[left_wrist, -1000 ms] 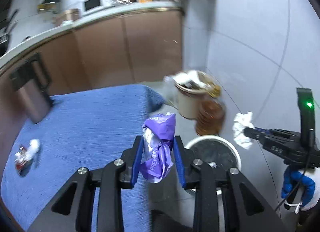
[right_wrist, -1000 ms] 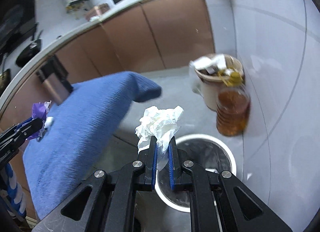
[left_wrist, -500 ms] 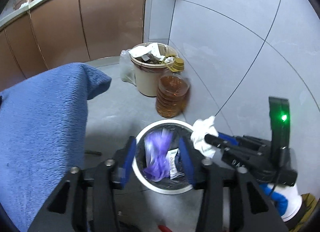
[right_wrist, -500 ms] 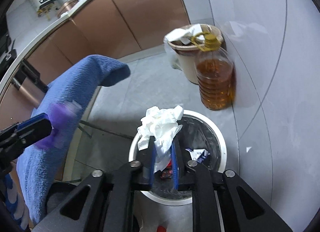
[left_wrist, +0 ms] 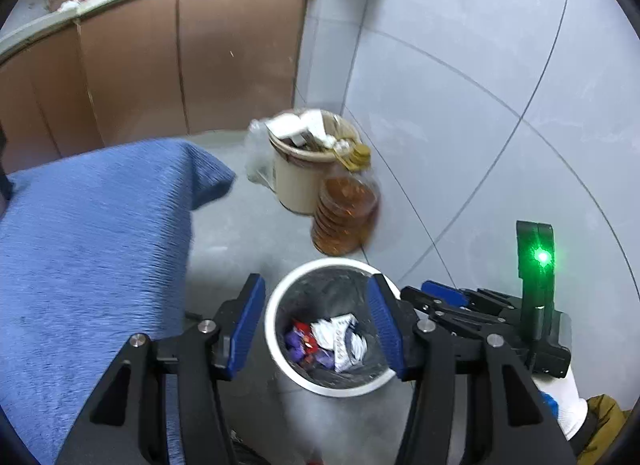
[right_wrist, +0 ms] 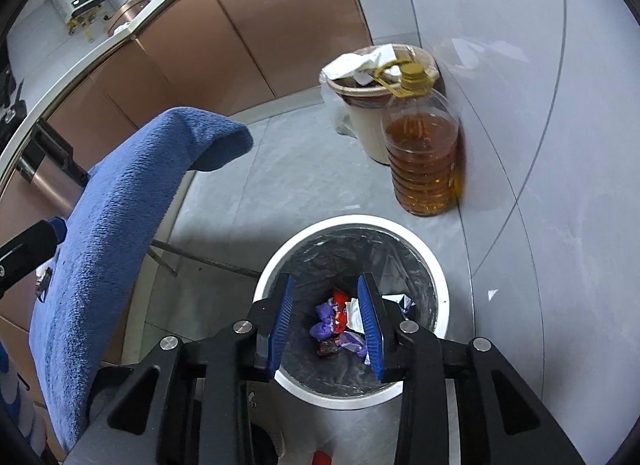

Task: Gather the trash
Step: 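Move both open tools back over the red snack bag and tissue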

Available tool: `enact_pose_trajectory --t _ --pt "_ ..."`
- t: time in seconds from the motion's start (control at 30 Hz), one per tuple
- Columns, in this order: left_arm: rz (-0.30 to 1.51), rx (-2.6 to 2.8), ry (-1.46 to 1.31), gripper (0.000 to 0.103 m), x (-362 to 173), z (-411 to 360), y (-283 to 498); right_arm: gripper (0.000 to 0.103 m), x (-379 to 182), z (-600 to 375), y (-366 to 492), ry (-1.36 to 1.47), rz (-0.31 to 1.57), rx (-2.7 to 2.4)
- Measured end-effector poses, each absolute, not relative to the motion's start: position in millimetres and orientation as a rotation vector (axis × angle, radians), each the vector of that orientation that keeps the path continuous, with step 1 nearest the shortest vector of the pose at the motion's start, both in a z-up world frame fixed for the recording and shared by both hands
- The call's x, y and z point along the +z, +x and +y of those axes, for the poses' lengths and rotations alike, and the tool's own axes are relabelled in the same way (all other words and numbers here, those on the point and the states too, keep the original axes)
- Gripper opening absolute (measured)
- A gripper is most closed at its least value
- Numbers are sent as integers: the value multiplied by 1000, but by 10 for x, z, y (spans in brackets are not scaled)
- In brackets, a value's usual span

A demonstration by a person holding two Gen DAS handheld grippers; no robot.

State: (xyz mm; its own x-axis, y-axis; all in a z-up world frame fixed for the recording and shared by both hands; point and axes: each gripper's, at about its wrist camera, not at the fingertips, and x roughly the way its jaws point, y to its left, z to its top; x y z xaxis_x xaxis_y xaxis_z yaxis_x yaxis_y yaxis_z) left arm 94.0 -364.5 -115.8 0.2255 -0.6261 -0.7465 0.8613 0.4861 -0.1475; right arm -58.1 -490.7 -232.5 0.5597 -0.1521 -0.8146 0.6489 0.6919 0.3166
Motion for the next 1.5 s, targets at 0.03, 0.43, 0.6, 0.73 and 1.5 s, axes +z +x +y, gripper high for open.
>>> enact_pose_trajectory --t 0.03,0.43,0.6,0.73,1.5 --pt "824 -1045 316 51 -1118 -3587 938 34 -2292 -4887 -571 647 851 -510" --pt "682 -968 264 51 -597 -2754 881 35 -1714 -4462 -354 520 791 -420" --pt "614 -906 243 51 -371 -2348 796 35 -1338 -4169 -232 451 740 -349" --pt "580 -849 202 51 -204 -1985 762 36 -1018 -3895 -161 398 691 -277" --pt "538 -451 20 58 -47 74 1136 45 -28 -2438 421 155 578 64"
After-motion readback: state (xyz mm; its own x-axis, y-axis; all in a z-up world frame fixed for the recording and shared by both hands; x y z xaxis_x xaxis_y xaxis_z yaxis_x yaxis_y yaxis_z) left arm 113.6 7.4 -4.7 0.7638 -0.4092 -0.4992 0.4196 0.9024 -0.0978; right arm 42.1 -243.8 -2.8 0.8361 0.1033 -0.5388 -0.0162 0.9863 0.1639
